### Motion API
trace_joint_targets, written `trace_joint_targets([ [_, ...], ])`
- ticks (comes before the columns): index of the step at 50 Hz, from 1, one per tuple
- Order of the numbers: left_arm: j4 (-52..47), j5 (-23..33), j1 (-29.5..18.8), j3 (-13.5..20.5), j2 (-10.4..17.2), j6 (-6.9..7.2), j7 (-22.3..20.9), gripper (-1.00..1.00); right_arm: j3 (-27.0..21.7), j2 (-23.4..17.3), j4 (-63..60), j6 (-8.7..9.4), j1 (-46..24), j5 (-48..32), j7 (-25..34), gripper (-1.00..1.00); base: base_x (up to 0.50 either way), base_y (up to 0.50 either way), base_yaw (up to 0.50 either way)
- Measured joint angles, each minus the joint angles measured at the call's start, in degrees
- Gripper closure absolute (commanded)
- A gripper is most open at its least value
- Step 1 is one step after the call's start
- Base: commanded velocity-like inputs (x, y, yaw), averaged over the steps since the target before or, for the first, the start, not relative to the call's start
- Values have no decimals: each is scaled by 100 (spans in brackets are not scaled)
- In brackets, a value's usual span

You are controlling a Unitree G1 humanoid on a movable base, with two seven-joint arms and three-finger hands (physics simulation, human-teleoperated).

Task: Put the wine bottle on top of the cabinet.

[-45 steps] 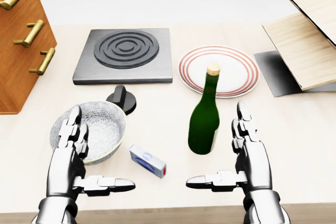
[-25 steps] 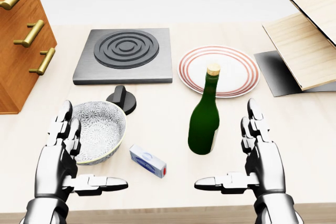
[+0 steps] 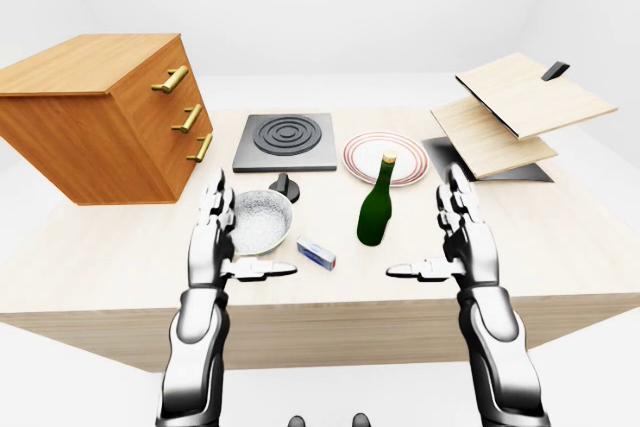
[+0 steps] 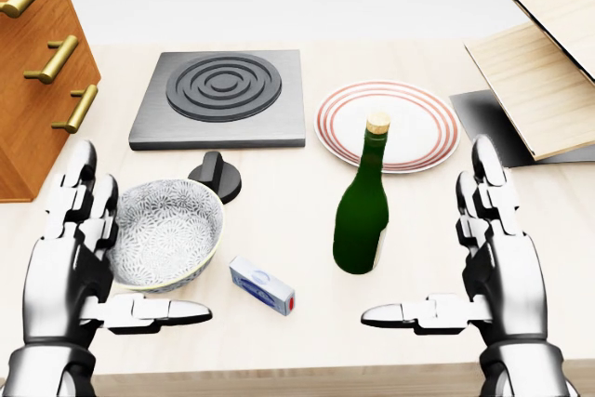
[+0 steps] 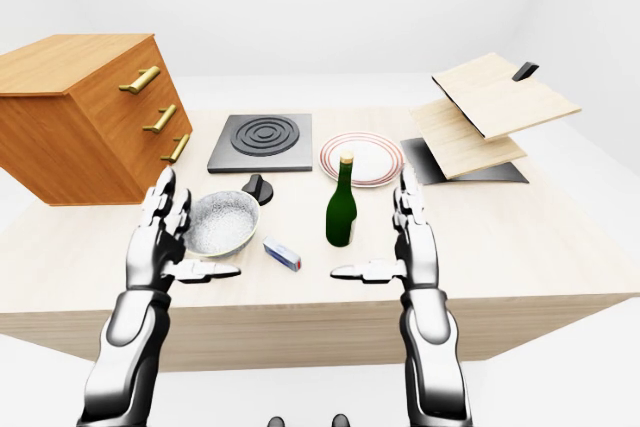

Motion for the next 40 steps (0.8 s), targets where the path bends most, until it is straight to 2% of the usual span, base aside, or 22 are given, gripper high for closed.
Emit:
trace_joint_targets([
  [9,-1273,-85,130,145,15,0,-100,-100,-54,2,-1236,0,132,-85,68,-100,0,0,0],
  [26,-2235,-246,570,391,-45,0,-337,-100,-38,52,-3178,0,326,-360,229,-100,0,0,0],
  [34,-2585,-379,692,535,-75,0,-406,-100,7,85,-3688,0,406,-416,300,-100,0,0,0],
  [40,-2877,-474,799,626,-108,0,-451,-100,-8,102,-3883,0,464,-391,351,-100,26,0,0],
])
